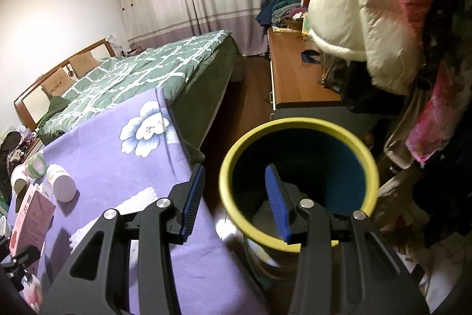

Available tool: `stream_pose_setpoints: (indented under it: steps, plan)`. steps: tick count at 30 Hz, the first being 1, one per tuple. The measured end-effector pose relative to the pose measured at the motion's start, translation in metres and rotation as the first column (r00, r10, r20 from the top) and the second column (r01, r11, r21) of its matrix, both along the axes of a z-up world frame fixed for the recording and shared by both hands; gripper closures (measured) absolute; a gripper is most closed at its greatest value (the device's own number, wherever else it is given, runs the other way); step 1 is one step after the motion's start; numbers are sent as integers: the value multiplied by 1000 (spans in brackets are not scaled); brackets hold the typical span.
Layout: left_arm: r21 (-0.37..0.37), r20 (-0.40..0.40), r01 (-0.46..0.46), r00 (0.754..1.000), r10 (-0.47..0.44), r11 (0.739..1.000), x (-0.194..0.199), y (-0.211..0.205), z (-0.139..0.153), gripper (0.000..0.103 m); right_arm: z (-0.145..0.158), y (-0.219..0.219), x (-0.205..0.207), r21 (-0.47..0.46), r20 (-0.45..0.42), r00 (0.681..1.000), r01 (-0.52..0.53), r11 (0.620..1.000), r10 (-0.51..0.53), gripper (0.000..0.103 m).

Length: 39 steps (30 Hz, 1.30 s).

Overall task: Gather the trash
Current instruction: 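Grasp the pink strawberry milk carton with the left gripper, then carry the milk carton over the yellow bin and open the left gripper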

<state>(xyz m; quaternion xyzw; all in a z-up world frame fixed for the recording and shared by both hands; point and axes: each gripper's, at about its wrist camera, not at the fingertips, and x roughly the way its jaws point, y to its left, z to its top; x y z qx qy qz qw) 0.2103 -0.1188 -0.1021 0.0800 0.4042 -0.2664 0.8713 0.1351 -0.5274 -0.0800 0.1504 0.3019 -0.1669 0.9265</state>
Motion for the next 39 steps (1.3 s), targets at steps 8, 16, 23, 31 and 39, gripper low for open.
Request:
stream_pose_setpoints:
  steps: [8, 16, 23, 31, 39]
  plan:
    - [-36, 10, 95, 995, -94, 995, -14, -80, 24, 53, 10, -38, -44, 4, 19, 1000, 13, 1000, -13, 62]
    - [-31, -5, 198, 980, -198, 980, -14, -184, 29, 53, 10, -68, -75, -12, 17, 999, 33, 999, -33, 61]
    - [-21, -38, 255, 966, -256, 967, -8, -267, 19, 53, 0, -99, -97, 24, 18, 996, 84, 996, -84, 61]
    - [-13, -77, 274, 959, -274, 962, 7, -325, 1, 53, -7, -128, -112, 69, 27, 991, 131, 989, -134, 61]
    - [-9, -33, 204, 978, -204, 979, 16, -333, 3, 18, -9, -133, -116, 82, 29, 990, 133, 988, -136, 61]
